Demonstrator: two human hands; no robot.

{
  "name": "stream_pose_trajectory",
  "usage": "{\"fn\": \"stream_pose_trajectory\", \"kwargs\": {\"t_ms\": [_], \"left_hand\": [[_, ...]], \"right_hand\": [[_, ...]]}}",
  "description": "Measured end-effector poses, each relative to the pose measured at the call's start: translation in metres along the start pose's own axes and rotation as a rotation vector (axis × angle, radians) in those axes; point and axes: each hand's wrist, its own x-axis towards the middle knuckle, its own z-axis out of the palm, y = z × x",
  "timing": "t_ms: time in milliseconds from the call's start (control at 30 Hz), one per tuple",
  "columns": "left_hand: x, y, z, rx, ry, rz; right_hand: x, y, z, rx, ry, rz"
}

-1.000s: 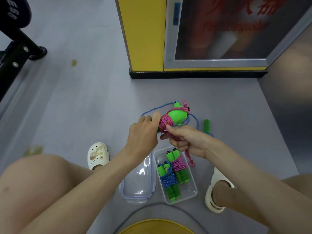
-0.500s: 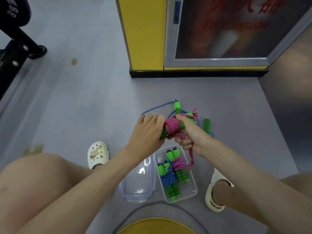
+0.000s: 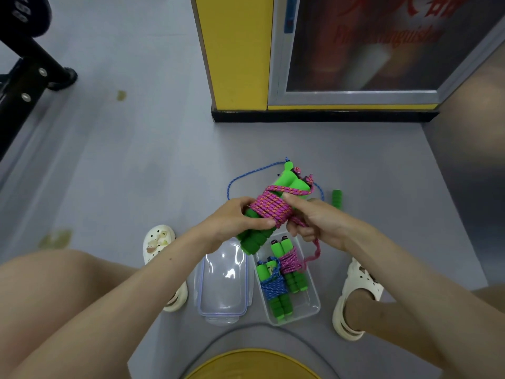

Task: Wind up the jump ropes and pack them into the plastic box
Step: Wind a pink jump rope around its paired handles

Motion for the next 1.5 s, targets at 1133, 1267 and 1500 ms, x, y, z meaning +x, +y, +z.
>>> {"fn": "stream_pose_trajectory", "kwargs": {"t_ms": [1133, 1267, 1500], "left_hand": [[0.008, -0.002, 0.016, 0.875, 0.408, 0.512], [0.004, 0.009, 0.006, 0.278, 0.166, 0.146], [0.003, 0.005, 0.0, 0.048, -0.021, 0.051]], "right_hand": [[0.003, -0.007, 0.005, 0.09, 0.298, 0.005], [0.001, -0.007, 0.003, 0.044, 0.18, -0.046], [-0.002, -0.002, 0.002, -0.018, 0.033, -0.064]]}}
